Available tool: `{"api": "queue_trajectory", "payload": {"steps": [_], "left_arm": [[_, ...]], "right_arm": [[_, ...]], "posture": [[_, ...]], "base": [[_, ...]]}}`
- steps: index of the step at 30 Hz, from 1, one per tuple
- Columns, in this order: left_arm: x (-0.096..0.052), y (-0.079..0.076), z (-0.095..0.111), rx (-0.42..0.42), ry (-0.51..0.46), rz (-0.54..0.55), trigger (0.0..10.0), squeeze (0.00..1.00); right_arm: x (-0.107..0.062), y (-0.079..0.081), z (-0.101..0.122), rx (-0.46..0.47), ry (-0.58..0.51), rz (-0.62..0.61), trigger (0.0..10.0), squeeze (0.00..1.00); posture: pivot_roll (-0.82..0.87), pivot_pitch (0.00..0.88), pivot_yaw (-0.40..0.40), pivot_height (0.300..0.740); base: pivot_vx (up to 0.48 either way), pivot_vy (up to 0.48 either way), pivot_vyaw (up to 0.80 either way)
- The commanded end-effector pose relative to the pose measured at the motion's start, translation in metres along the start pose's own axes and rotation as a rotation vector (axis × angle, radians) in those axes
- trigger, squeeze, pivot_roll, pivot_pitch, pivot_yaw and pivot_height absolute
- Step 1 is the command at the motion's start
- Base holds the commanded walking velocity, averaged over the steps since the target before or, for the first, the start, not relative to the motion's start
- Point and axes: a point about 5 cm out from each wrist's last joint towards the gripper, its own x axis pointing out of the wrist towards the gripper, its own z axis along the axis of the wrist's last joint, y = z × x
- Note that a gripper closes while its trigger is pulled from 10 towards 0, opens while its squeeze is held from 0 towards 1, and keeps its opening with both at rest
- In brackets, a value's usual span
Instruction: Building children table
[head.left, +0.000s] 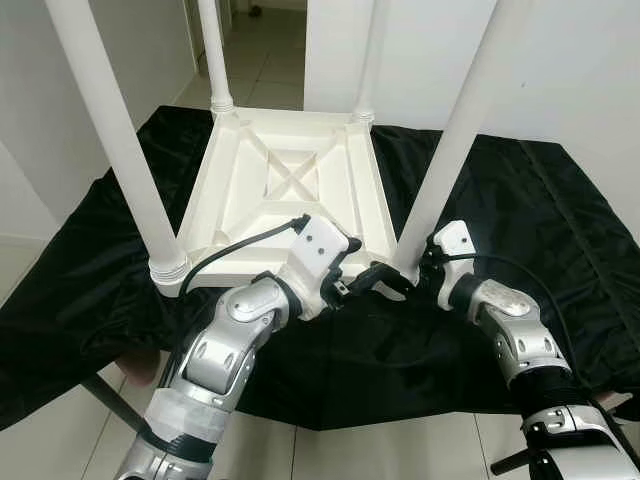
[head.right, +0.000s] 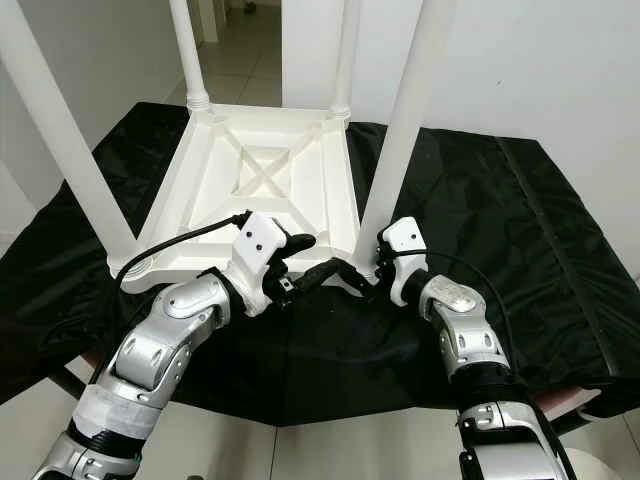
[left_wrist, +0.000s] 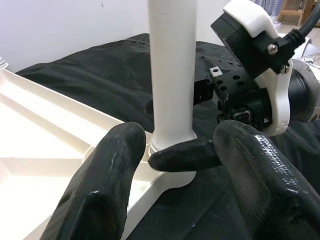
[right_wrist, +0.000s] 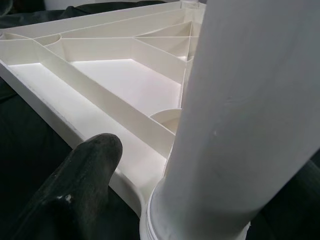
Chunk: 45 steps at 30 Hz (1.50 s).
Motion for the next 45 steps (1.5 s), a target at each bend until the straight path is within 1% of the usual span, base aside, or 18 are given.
{"api": "queue_trajectory", "payload": {"steps": [1,2,3,5,6,7,8,9,19,20,21,32,34,36,41,42,44,45], "left_arm": [[0.005,-0.002,0.002,0.009,-0.009,-0.032,10.0,0.0],[0.007,-0.002,0.003,0.012,-0.01,-0.039,10.0,0.0],[0.007,-0.002,0.003,0.011,-0.012,-0.041,10.0,0.0],[0.007,-0.002,0.003,0.011,-0.013,-0.042,10.0,0.0],[0.008,-0.002,0.004,0.011,-0.012,-0.044,10.0,0.0],[0.008,-0.002,0.004,0.011,-0.012,-0.044,10.0,0.0],[0.008,-0.002,0.004,0.013,-0.012,-0.046,10.0,0.0],[0.007,-0.002,0.004,0.013,-0.013,-0.048,10.0,0.0],[0.001,-0.001,0.001,0.01,0.008,-0.039,10.0,0.0],[0.0,0.0,0.0,0.01,0.009,-0.032,10.0,0.0],[-0.001,0.001,0.0,0.011,0.01,-0.027,10.0,0.0],[-0.008,0.0,-0.01,0.008,0.04,-0.029,10.0,0.0],[-0.01,-0.002,-0.013,0.016,0.044,-0.037,10.0,0.0],[-0.011,-0.004,-0.021,0.012,0.055,-0.046,10.0,0.0],[-0.011,-0.006,-0.027,0.011,0.061,-0.041,10.0,0.0],[-0.011,-0.005,-0.03,0.003,0.064,-0.024,10.0,0.0],[-0.011,-0.005,-0.03,0.003,0.064,-0.024,10.0,0.0],[-0.011,-0.004,-0.031,0.003,0.067,-0.013,10.0,0.0]], "right_arm": [[0.007,0.009,-0.004,-0.01,0.014,0.04,10.0,0.0],[0.01,0.012,-0.007,-0.018,0.013,0.048,10.0,0.0],[0.011,0.014,-0.008,-0.019,0.014,0.053,7.4,0.0],[0.011,0.015,-0.01,-0.02,0.016,0.057,7.4,0.0],[0.011,0.016,-0.011,-0.017,0.019,0.061,3.4,0.0],[0.011,0.016,-0.011,-0.017,0.019,0.061,3.4,0.0],[0.011,0.016,-0.013,-0.018,0.02,0.063,0.7,0.0],[0.01,0.017,-0.015,-0.018,0.021,0.065,0.0,0.0],[-0.003,0.019,-0.033,0.051,0.051,0.024,0.0,0.0],[-0.005,0.02,-0.036,0.071,0.047,0.001,7.6,0.0],[-0.006,0.022,-0.037,0.1,0.035,-0.018,10.0,0.0],[-0.007,0.035,-0.04,0.181,-0.011,-0.19,10.0,0.0],[-0.006,0.04,-0.039,0.202,-0.023,-0.265,10.0,0.0],[-0.005,0.049,-0.034,0.269,-0.054,-0.457,10.0,0.0],[-0.008,0.055,-0.033,0.328,-0.07,-0.652,10.0,0.0],[-0.012,0.057,-0.034,0.355,-0.062,-0.78,10.0,0.0],[-0.012,0.057,-0.034,0.355,-0.062,-0.78,10.0,0.0],[-0.014,0.06,-0.035,0.388,-0.045,-0.87,10.0,0.0]], "posture": [[0.02,0.0,0.015,0.74],[0.01,0.0,0.019,0.74],[0.01,0.0,0.024,0.74],[0.01,0.0,0.025,0.74],[0.01,0.0,0.027,0.74],[0.01,0.0,0.027,0.74],[0.01,0.001,0.029,0.74],[0.02,0.014,0.033,0.74],[0.03,0.039,0.027,0.74],[0.04,0.04,0.024,0.74],[0.04,0.04,0.021,0.74],[0.03,0.043,0.003,0.74],[0.03,0.045,0.0,0.74],[0.02,0.041,-0.017,0.74],[0.02,0.039,-0.015,0.74],[0.02,0.04,-0.013,0.74],[0.02,0.04,-0.013,0.74],[0.03,0.04,-0.014,0.74]], "base": [[0.0,0.0,0.0],[0.0,0.0,0.0],[0.0,0.0,0.0],[0.0,0.0,0.0],[0.0,0.0,0.0],[0.0,0.0,0.0],[0.0,0.0,0.0],[0.0,0.0,0.0],[0.0,0.0,0.0],[0.0,0.0,0.0],[0.0,0.0,0.0],[0.0,0.0,0.0],[0.0,0.0,0.0],[0.0,0.0,0.0],[0.0,0.0,0.0],[0.0,0.0,0.0],[0.0,0.0,0.0],[0.0,0.0,0.0]]}}
